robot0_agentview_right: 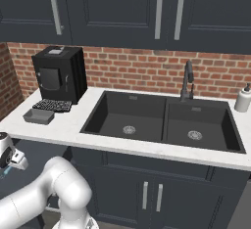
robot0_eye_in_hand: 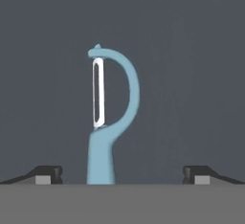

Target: Pick the peeler from the drawer and place it on the counter.

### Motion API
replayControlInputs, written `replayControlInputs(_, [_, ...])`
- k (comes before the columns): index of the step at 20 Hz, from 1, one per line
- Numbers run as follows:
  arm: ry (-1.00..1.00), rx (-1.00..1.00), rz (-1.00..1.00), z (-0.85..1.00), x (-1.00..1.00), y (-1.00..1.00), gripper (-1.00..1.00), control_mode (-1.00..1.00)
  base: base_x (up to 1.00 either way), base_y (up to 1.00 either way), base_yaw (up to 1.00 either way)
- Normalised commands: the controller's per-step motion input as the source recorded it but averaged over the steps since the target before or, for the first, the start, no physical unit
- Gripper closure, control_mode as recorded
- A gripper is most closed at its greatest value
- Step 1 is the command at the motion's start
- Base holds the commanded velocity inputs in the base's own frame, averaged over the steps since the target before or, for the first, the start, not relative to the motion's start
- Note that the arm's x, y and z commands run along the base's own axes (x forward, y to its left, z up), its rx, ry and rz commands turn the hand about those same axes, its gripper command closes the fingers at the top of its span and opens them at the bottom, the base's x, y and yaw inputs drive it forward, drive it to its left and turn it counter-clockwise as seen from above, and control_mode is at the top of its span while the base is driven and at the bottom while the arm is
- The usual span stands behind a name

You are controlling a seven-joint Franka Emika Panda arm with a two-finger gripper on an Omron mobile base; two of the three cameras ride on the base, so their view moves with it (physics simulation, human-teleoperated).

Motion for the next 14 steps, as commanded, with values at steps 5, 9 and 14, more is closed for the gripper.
replayControlInputs(5, [0.0, -0.05, 0.0, -0.04, 0.0, 0.28, -1.0, -1.0, 0.0, 0.0, 0.0])
replayControlInputs(9, [0.0, -0.13, 0.0, -0.22, 0.0, 0.28, -1.0, -1.0, 0.0, 0.0, 0.0])
replayControlInputs(14, [0.01, -0.13, 0.0, -0.3, 0.0, 0.09, -1.0, -1.0, 0.0, 0.0, 0.0])
